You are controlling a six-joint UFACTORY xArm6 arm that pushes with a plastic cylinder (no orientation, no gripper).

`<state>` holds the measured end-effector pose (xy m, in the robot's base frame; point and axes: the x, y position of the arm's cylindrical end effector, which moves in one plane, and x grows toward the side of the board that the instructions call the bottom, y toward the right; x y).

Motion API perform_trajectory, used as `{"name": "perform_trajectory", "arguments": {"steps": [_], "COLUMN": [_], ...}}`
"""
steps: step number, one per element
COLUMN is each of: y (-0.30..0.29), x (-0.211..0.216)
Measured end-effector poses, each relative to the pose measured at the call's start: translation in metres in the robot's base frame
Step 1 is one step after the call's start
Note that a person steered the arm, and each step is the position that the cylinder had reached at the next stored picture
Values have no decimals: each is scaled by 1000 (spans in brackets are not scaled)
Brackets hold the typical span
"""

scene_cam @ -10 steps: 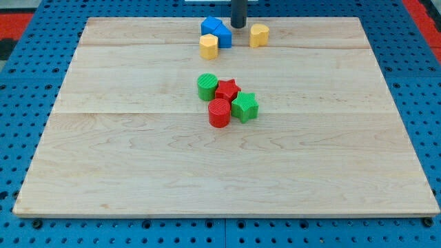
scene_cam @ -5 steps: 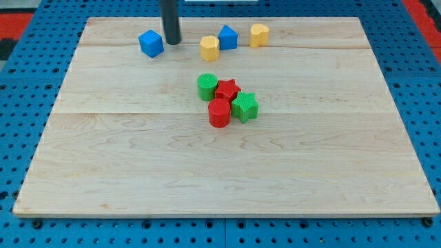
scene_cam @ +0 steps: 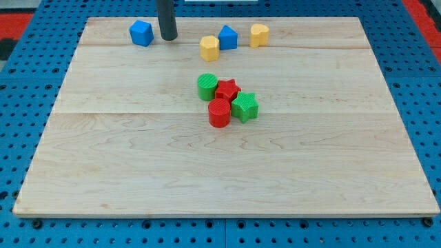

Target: Place the blue cube towards the top left corner

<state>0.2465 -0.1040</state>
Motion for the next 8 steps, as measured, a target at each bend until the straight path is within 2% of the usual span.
{"name": "perform_trajectory", "arguments": {"steps": [2,4,5,8], "y": [-40,-42,-58,-53], "x": [0,-33,-33,-33]}}
